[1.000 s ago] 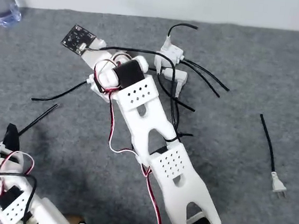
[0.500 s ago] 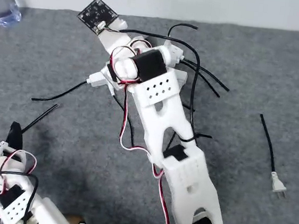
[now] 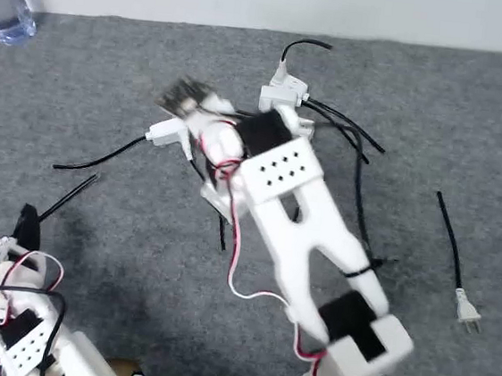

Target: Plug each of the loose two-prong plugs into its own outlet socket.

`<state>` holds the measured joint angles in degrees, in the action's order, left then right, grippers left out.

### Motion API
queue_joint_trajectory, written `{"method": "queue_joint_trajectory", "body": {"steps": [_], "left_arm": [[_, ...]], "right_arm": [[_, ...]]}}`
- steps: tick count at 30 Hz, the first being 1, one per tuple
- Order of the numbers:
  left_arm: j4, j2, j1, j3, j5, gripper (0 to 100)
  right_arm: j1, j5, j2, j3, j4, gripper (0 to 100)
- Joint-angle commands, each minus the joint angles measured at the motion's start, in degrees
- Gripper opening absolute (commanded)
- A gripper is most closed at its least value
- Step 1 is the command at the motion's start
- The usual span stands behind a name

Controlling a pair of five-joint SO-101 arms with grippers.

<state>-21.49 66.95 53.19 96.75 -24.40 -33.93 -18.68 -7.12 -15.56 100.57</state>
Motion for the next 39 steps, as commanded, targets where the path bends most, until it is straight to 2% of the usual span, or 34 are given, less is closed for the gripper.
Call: {"method": "queue_joint_trajectory", "body": {"steps": [1,4,8,11,15,19,21,23,26,30,32,36,39], "left_arm": [[-0.35,0.62,-2.11,-0.66,7.82,43],[-0.35,0.62,-2.73,-0.84,14.86,43],[-0.44,0.62,-2.37,-0.84,17.05,43],[-1.58,0.62,-2.37,-1.98,27.6,43],[-12.4,0.62,-2.46,-7.6,29.27,39],[-29.36,0.62,-2.73,-16.48,29.45,38],[-37.36,0.62,-2.81,-21.58,33.23,38],[-42.64,0.62,-2.73,-25.98,43.87,38],[-43.34,0.62,-2.64,-29.67,55.74,38],[-42.02,0.62,-2.02,-29.93,82.81,38],[-38.86,0.62,0.18,-28.88,93.45,38],[-25.67,0.18,4.66,-25.45,106.46,38],[-19.34,0.09,7.21,-21.41,116.48,38]], "right_arm": [[4.0,0.53,6.55,15.3,-1.27,45.7],[6.9,0.62,10.15,27.69,-8.66,45.7],[8.4,0.62,16.4,43.08,-18.95,45.7],[8.22,0.62,20.53,53.1,-26.51,45.7],[8.57,0.53,25.19,62.15,-34.51,45.7],[8.4,0.53,27.12,68.75,-43.65,45.7],[8.31,0.18,27.21,71.82,-49.1,45.7],[8.22,0.09,27.21,74.02,-52.97,45.7],[8.22,0.0,27.3,75.08,-54.9,45.7],[8.22,0.0,27.21,75.34,-55.25,45.7],[8.22,0.0,27.21,75.43,-55.25,45.7],[8.31,0.0,27.21,75.43,-55.16,45.7],[8.31,0.0,27.21,75.43,-55.16,45.7]]}}
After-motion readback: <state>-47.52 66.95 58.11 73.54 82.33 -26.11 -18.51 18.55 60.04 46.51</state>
